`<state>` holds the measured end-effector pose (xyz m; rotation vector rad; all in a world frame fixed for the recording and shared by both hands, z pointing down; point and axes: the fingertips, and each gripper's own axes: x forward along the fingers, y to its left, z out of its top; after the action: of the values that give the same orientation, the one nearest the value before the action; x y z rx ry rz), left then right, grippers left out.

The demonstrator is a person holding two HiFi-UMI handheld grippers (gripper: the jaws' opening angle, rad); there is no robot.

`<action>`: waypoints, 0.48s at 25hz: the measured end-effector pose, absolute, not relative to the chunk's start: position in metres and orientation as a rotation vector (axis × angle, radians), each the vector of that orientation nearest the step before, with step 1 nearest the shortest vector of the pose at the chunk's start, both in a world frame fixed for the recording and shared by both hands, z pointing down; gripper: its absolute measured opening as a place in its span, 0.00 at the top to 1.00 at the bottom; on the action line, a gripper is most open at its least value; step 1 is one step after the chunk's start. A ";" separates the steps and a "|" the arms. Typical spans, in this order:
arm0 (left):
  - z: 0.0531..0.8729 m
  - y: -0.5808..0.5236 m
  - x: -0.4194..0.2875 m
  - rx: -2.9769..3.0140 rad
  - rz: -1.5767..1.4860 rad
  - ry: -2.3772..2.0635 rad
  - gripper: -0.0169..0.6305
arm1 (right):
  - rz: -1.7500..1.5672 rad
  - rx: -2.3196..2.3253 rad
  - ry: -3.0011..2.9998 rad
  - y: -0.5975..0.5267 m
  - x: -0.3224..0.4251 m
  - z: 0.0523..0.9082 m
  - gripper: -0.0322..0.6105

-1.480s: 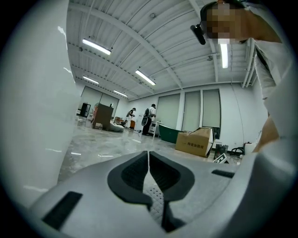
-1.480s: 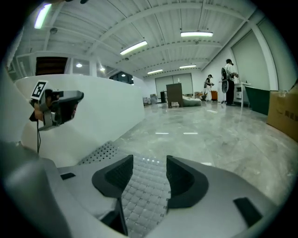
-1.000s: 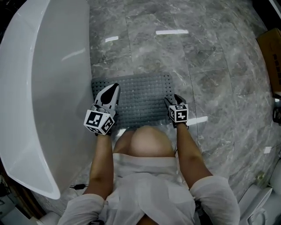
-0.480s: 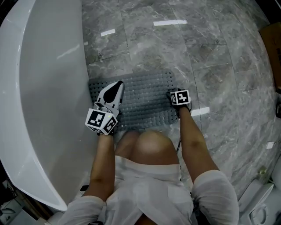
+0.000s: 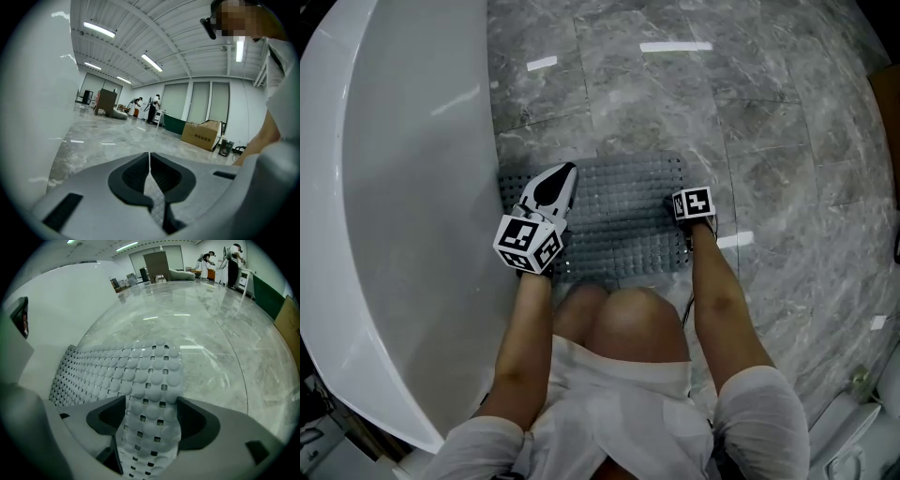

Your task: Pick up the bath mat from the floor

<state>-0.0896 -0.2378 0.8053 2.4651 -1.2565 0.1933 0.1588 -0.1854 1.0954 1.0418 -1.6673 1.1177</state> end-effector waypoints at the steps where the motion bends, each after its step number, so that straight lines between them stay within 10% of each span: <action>1: 0.813 -0.242 -0.091 2.438 0.207 -1.252 0.95 | 1.127 1.047 -1.671 -0.186 0.156 1.095 0.43; 12: 0.889 -0.245 -0.099 2.143 0.422 -1.182 0.95 | 0.956 1.090 -1.615 -0.189 0.158 1.100 0.44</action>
<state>-0.0988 -0.2450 0.8886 2.1426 -1.1818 0.4219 0.1579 -0.1886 1.1002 1.0903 -1.6147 0.9563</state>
